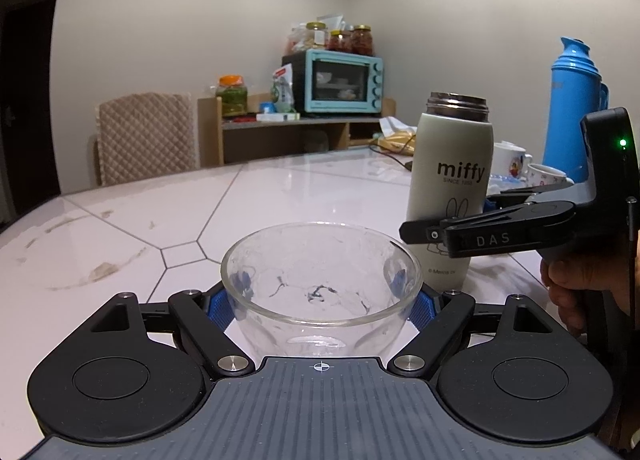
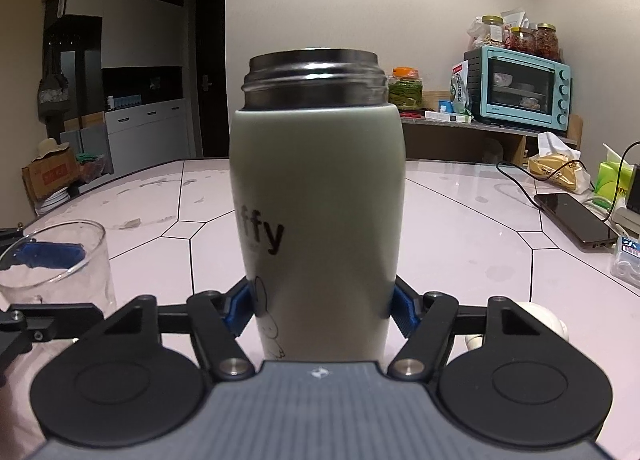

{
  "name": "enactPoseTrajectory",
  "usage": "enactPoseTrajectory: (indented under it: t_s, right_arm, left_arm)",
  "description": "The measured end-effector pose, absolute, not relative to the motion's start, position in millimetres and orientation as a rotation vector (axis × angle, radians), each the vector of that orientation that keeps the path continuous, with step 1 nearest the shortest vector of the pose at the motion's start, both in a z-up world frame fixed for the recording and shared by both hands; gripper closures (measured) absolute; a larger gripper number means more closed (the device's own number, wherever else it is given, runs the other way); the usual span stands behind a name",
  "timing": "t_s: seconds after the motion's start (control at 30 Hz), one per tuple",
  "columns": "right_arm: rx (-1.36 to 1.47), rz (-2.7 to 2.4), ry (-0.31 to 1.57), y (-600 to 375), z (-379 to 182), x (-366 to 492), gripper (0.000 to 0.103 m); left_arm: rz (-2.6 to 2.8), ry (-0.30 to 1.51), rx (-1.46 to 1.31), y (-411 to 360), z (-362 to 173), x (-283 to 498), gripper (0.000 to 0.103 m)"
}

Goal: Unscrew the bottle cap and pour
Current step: 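Lift the bottle with the right gripper and tilt it over the tumbler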

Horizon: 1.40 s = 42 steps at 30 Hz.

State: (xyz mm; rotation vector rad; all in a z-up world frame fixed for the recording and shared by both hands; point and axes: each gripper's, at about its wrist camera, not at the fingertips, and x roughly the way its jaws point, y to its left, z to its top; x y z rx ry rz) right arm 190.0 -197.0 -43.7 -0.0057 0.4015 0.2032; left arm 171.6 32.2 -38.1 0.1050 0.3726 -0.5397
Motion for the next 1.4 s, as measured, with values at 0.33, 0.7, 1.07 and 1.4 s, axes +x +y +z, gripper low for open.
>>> enactPoseTrajectory:
  t_s: [0.33,0.7,1.07,1.4]
  right_arm:
    - [-0.078,0.238,0.377,-190,-40,188,0.033]
    - [-0.255,0.284,0.322,-170,-31,183,0.033]
    - [-0.439,0.299,0.263,-150,-29,175,0.033]
    - [-0.576,0.320,0.218,-129,-33,162,0.033]
  left_arm:
    - [-0.557,0.375,0.101,36,-38,173,0.017]
    - [-0.555,0.377,0.100,33,-38,172,0.017]
    - [-0.554,0.378,0.097,35,-41,170,0.017]
    - [-0.553,0.382,0.096,34,-40,168,0.017]
